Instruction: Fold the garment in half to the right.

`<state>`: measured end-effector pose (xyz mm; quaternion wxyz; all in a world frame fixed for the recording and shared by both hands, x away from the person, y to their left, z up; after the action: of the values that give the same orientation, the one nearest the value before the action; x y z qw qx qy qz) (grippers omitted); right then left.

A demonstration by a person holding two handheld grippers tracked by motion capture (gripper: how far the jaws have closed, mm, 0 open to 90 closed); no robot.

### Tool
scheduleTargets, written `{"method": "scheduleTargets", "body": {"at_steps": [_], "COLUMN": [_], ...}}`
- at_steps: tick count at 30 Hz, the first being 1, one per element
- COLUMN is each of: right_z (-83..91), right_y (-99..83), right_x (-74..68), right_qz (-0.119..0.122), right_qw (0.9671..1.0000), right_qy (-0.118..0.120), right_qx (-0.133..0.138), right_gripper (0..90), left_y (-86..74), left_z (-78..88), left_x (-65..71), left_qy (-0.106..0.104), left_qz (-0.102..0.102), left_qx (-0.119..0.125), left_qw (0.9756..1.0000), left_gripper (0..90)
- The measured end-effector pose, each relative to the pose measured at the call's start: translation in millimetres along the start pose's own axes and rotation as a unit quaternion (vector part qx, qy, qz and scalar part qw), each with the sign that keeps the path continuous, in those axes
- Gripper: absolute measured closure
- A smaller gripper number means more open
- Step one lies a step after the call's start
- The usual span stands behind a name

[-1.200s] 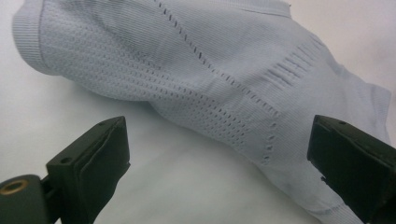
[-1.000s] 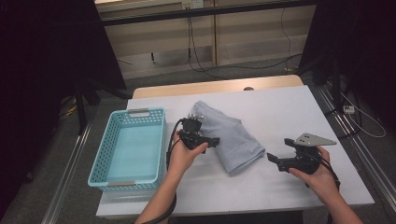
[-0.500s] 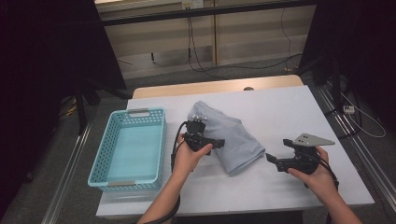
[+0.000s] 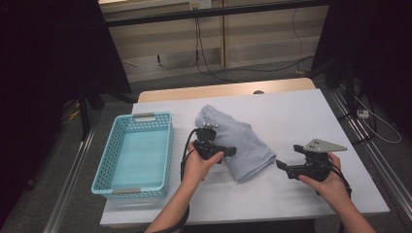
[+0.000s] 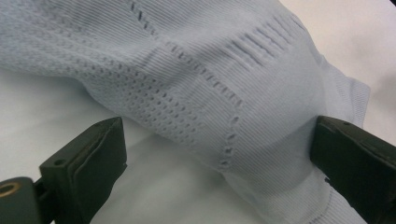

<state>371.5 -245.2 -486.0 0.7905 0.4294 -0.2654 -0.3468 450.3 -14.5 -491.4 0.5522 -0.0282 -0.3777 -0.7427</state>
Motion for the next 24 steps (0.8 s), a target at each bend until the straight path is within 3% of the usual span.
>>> {"method": "scheduleTargets", "body": {"at_steps": [7,10,12,19,24], "right_z": [-0.2,0.0,0.1,0.3,0.5], "right_y": [-0.2,0.0,0.1,0.6,1.3], "right_x": [-0.3,-0.3,-0.1,-0.3,0.1], "right_qz": [0.0,0.0,0.0,0.0,0.001], "right_qw": [1.0,1.0,1.0,1.0,1.0], "right_qy": [0.0,-0.001,-0.002,-0.002,-0.004], "right_qx": [-0.001,0.0,0.0,0.001,0.002], "right_gripper": [8.7,8.8,8.8,8.7,8.7], "left_y": [-4.5,-5.8,-6.7,-9.2,-11.4], "left_z": [-7.3,-8.3,-8.7,-9.8,-11.4], "left_x": [2.5,3.2,4.9,4.3,3.6], "left_qy": [-0.003,-0.006,-0.018,-0.025,-0.023], "left_qz": [0.007,0.013,0.017,0.042,0.048], "left_qx": [-0.006,-0.01,-0.014,-0.029,-0.037], "left_qw": [1.0,0.9998,0.9996,0.9984,0.9979], "left_gripper": [6.1,10.6,18.6,26.9,33.8]}}
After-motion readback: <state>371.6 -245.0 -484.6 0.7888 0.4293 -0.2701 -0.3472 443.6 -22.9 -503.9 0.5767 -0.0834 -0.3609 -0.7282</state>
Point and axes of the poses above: each handheld gripper's, and its own axes: z roughly backward along the jaws, y roughly out of its top, x roughly to its right, the point moved 8 cm from there along -z, roughly forward along the jaws, and after that the axes turned 14 degrees about z, right-handed, at the moved point
